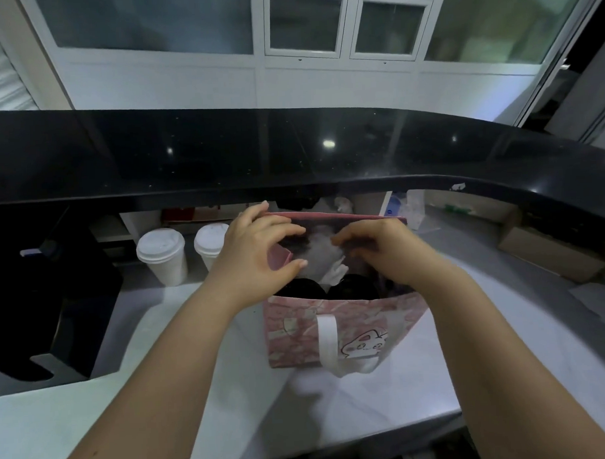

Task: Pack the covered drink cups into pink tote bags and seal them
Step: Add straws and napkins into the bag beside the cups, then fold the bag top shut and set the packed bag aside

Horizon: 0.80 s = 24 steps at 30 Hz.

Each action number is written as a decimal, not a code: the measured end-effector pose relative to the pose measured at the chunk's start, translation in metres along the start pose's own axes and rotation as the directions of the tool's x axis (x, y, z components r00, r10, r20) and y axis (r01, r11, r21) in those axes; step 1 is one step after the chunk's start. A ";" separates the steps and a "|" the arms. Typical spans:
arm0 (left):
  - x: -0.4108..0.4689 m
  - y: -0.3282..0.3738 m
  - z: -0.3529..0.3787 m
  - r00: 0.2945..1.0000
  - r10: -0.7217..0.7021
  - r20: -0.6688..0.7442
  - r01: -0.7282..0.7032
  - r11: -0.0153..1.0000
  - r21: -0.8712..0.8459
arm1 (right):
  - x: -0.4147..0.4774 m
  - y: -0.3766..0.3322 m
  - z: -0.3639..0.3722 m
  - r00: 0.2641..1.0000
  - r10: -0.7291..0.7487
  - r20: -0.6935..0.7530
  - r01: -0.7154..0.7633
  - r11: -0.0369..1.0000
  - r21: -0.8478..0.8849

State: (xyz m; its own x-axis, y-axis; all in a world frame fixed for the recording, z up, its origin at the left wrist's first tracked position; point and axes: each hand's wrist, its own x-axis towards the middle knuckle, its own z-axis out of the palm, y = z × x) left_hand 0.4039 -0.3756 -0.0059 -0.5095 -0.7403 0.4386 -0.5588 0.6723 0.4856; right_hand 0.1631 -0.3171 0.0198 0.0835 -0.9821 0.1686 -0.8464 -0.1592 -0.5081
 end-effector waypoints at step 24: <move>-0.062 0.009 0.049 0.892 -0.451 -0.013 0.300 0.615 -0.730 | -0.085 0.059 0.064 0.880 0.427 -0.209 -0.028 0.485 0.874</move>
State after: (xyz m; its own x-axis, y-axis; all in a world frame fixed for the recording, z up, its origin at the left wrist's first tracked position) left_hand 0.3981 -0.3233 -0.0655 -0.1937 -0.9640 0.1824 -0.0187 0.1895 0.9817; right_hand 0.1396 -0.2492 -0.0784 -0.3977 -0.9112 0.1075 0.0471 -0.1372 -0.9894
